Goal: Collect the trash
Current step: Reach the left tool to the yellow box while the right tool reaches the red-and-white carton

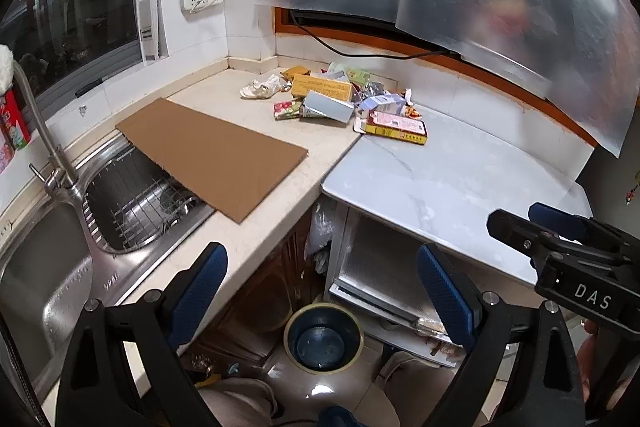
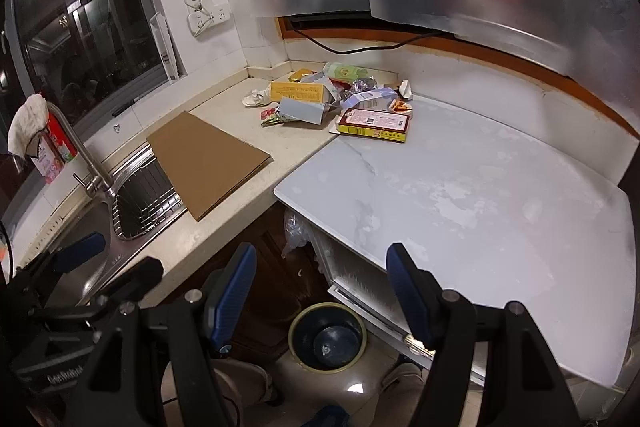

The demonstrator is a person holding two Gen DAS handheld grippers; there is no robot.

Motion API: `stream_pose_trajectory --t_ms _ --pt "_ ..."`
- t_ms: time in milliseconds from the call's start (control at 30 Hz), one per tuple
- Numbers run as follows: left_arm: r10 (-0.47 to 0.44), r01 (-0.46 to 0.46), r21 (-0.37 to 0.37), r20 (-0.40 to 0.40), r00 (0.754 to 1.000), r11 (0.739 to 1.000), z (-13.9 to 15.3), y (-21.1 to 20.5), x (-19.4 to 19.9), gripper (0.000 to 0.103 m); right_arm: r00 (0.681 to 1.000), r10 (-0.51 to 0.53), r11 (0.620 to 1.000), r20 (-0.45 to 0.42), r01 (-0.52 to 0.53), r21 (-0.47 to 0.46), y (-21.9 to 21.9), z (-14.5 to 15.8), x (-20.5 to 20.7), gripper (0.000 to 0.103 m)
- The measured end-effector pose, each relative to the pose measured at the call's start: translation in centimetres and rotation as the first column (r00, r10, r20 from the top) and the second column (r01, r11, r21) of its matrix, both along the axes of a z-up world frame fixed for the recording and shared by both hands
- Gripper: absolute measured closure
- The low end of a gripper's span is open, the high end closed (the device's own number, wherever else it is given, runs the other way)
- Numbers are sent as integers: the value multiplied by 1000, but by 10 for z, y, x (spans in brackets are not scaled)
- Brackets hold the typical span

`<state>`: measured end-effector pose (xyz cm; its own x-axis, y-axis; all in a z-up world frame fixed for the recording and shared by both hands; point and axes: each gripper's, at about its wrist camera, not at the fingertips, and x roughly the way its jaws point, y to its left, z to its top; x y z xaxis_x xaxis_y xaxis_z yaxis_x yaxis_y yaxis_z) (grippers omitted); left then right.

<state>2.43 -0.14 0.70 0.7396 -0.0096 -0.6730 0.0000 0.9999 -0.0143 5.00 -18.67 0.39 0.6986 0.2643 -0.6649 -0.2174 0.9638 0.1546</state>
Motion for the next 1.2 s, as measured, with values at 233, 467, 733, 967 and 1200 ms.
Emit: stream_pose_trajectory --t_ms 233,467,733,967,1200 --pt "-22 19 56 60 998 998 20 7 44 8 999 31 998 13 -30 -47 -11 11 41 35" --pt "-46 46 12 69 997 999 19 19 106 8 995 71 986 72 -59 -157 -17 16 105 35" --pt "-47 47 16 2 999 999 -6 24 187 8 981 195 945 23 -181 -271 -10 -18 215 35" --pt "-44 31 -120 -112 993 992 -39 27 270 8 959 271 929 -80 -282 -238 -2 -52 295 35" --pt "-71 51 -136 -143 987 989 -56 28 321 9 906 386 864 -174 -421 -277 16 -84 332 35"
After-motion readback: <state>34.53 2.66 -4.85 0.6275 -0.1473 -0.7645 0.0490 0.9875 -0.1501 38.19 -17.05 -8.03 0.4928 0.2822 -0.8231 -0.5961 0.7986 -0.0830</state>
